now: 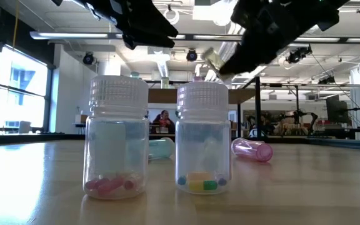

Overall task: Pick and place medicine bottles onto shelf by color
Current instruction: Put the top yellow pill bottle on the shelf aligned with the other yellow pill bottle

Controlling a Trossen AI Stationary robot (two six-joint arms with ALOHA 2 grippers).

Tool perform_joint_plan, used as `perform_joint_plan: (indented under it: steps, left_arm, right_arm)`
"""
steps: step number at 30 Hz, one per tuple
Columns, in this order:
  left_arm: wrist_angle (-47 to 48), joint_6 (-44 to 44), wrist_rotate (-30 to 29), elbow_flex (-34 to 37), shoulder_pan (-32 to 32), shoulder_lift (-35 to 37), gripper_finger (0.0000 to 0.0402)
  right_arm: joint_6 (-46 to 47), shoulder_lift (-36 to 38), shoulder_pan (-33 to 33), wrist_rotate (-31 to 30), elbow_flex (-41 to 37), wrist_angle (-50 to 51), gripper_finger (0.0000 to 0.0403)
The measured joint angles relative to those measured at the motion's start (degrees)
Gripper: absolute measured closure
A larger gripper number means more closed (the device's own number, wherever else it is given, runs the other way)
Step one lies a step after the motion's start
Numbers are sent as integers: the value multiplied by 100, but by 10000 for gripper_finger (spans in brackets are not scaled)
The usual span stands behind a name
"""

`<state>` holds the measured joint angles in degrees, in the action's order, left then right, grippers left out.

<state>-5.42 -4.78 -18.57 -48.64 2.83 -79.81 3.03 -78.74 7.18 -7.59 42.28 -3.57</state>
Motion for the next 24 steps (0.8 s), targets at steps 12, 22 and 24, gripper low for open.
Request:
perform_joint_plan:
  steps: [12, 22, 24]
  left_arm:
    - [-247, 457, 652, -225, -219, 0, 173]
    - [-789, 313, 610, -225, -219, 0, 172]
    - [-838, 253, 608, -225, -219, 0, 172]
  right_arm:
    - [-185, 4, 0, -95, 4, -1368, 313]
    - [-305, 4, 0, -57, 7, -1793, 313]
    - [-325, 4, 0, -23, 7, -1945, 313]
